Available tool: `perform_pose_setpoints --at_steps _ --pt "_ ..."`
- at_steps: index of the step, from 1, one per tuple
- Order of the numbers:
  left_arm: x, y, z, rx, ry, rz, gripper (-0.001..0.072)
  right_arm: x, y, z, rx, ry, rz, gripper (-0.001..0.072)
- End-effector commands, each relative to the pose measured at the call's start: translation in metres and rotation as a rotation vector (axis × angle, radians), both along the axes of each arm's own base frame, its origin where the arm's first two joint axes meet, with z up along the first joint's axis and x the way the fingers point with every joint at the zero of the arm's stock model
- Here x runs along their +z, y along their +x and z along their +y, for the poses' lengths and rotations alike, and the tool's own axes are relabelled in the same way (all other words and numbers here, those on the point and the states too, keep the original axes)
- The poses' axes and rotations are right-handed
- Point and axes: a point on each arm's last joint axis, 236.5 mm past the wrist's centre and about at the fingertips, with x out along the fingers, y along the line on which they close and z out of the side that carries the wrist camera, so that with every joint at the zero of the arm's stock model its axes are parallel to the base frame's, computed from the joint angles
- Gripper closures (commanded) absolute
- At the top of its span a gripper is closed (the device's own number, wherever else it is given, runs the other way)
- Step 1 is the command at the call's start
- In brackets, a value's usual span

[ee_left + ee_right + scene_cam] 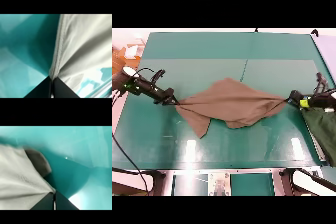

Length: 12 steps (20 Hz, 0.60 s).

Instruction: Fold the shirts.

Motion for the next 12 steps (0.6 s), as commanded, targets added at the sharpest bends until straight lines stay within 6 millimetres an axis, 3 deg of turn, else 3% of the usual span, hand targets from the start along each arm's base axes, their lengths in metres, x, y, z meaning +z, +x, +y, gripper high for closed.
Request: perform_pose_setpoints --at_steps 1,4,6,9,12 --pt "-0.004 -0.010 0.013 -0.063 0.073 0.007 0.0686 -0.002 0.020 -0.023 0.027 -0.034 0.010 0.0698" --pt "-0.017 -0.015 0.039 -0.089 0.190 0.019 0.0686 -0.014 0.039 -0.034 0.033 -0.040 0.032 0.0698" --pt "-0.018 -0.018 0.044 -0.082 0.214 0.039 0.0686 -0.001 0.051 -0.037 0.038 -0.047 0.002 0.0697" --pt "0.010 0.005 0.030 -0.048 0.157 -0.060 0.0687 0.049 0.067 -0.030 0.111 -0.057 -0.077 0.0697" --pt "0.084 0.036 0.013 -0.038 0.089 -0.267 0.0687 0.135 0.078 -0.019 0.182 -0.070 -0.209 0.0697"
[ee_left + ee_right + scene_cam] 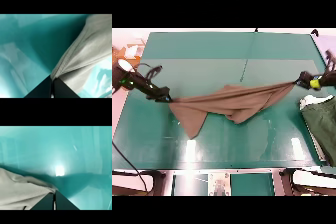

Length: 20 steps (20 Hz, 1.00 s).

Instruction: Fold the shirts.

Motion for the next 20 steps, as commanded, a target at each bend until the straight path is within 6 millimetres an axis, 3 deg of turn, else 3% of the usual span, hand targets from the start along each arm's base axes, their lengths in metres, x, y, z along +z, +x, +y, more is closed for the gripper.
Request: perform_pose_setpoints --at_steps 1,3,5,7,9,12,15,18,20 --pt "0.080 0.027 -0.018 -0.010 -0.075 -0.219 0.0687 0.096 0.003 0.018 0.104 -0.017 -0.138 0.0697" --pt "0.143 0.031 -0.025 -0.018 -0.087 -0.381 0.0686 0.168 -0.010 0.026 0.146 -0.088 -0.260 0.0698" --pt "0.198 0.022 -0.027 -0.028 -0.069 -0.520 0.0686 0.232 -0.033 0.036 0.167 -0.164 -0.385 0.0697" --pt "0.241 0.004 -0.032 -0.035 -0.057 -0.633 0.0686 0.278 -0.059 0.048 0.173 -0.223 -0.487 0.0697" --pt "0.275 -0.017 -0.036 -0.042 -0.048 -0.726 0.0686 0.304 -0.083 0.058 0.175 -0.258 -0.551 0.0697" --pt "0.314 -0.041 -0.039 -0.055 -0.022 -0.855 0.0686 0.323 -0.104 0.067 0.174 -0.289 -0.602 0.0697" --pt "0.347 -0.044 -0.036 -0.032 0.009 -0.975 0.0686 0.323 -0.102 0.064 0.165 -0.297 -0.601 0.0697" --pt "0.341 -0.033 -0.031 -0.020 0.019 -0.963 0.0686 0.307 -0.071 0.049 0.139 -0.273 -0.575 0.0697" --pt "0.327 -0.006 -0.024 0.014 0.018 -0.946 0.0687 0.281 -0.038 0.035 0.125 -0.237 -0.528 0.0697"
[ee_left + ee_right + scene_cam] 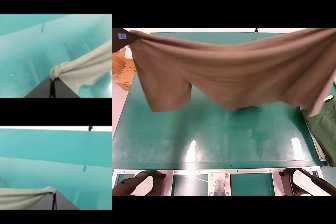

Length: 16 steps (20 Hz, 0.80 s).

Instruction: Fold the shirts.

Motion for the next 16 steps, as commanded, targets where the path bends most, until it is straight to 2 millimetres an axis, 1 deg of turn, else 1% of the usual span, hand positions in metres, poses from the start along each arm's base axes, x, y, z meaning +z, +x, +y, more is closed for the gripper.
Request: perform_pose_setpoints --at_steps 1,2,3,4,5,6,7,8,9,10,11,12,13,14,16 --pt "-0.014 0.039 0.012 0.053 -0.018 -0.003 0.0687 -0.038 0.048 -0.020 -0.022 0.053 0.065 0.0697" --pt "-0.030 0.057 0.015 0.059 -0.034 0.028 0.0686 -0.062 0.067 -0.023 -0.019 0.081 0.117 0.0697" --pt "-0.051 0.073 0.014 0.055 -0.057 0.081 0.0686 -0.087 0.083 -0.023 -0.008 0.102 0.169 0.0697" --pt "-0.072 0.087 0.011 0.042 -0.091 0.135 0.0686 -0.114 0.099 -0.020 0.011 0.122 0.226 0.0697" --pt "-0.091 0.100 0.005 0.018 -0.136 0.181 0.0686 -0.137 0.110 -0.013 0.031 0.136 0.273 0.0697" --pt "-0.105 0.110 -0.002 -0.018 -0.163 0.199 0.0687 -0.157 0.120 -0.006 0.051 0.147 0.313 0.0697" --pt "-0.115 0.119 -0.004 -0.027 -0.188 0.213 0.0686 -0.169 0.126 0.000 0.064 0.153 0.335 0.0697" --pt "-0.122 0.128 -0.003 -0.014 -0.202 0.218 0.0686 -0.176 0.132 0.007 0.075 0.156 0.341 0.0697" --pt "-0.125 0.132 -0.001 -0.007 -0.204 0.218 0.0686 -0.176 0.135 0.011 0.080 0.155 0.335 0.0698" --pt "-0.121 0.131 -0.002 -0.010 -0.204 0.212 0.0686 -0.169 0.135 0.015 0.084 0.151 0.316 0.0697" --pt "-0.111 0.127 -0.005 -0.026 -0.204 0.200 0.0687 -0.156 0.134 0.016 0.084 0.148 0.292 0.0697" --pt "-0.097 0.120 -0.007 -0.042 -0.193 0.178 0.0687 -0.137 0.131 0.017 0.081 0.140 0.252 0.0698" --pt "-0.074 0.112 -0.009 -0.056 -0.180 0.134 0.0687 -0.111 0.124 0.019 0.082 0.123 0.198 0.0697" --pt "-0.048 0.103 -0.011 -0.063 -0.168 0.075 0.0687 -0.083 0.115 0.020 0.083 0.103 0.139 0.0697" --pt "0.018 0.074 -0.015 -0.074 -0.139 -0.082 0.0687 -0.021 0.087 0.028 0.087 0.061 0.004 0.0697"
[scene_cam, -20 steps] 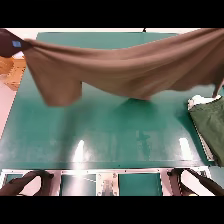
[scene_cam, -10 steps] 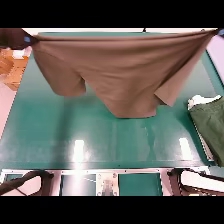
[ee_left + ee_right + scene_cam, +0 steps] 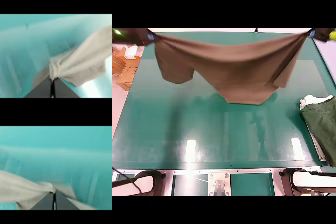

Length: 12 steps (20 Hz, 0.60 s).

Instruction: Fold the shirts.

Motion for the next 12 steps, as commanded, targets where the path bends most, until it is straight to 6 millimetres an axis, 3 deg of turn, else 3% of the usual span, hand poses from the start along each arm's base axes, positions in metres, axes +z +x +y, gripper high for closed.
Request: perform_pose_setpoints --at_steps 1,4,7,9,12 --pt "0.091 -0.047 -0.011 -0.017 0.028 -0.216 0.0686 0.094 -0.043 0.013 -0.005 -0.052 -0.215 0.0697" --pt "0.170 -0.115 -0.024 -0.021 0.036 -0.429 0.0686 0.176 -0.102 0.025 -0.037 -0.084 -0.444 0.0697" --pt "0.215 -0.174 -0.032 -0.008 0.048 -0.580 0.0686 0.231 -0.162 0.037 -0.060 -0.114 -0.615 0.0696" --pt "0.227 -0.199 -0.036 -0.005 0.040 -0.616 0.0686 0.250 -0.184 0.039 -0.080 -0.132 -0.680 0.0697" --pt "0.222 -0.196 -0.035 0.010 0.013 -0.572 0.0686 0.247 -0.178 0.032 -0.100 -0.145 -0.671 0.0697"
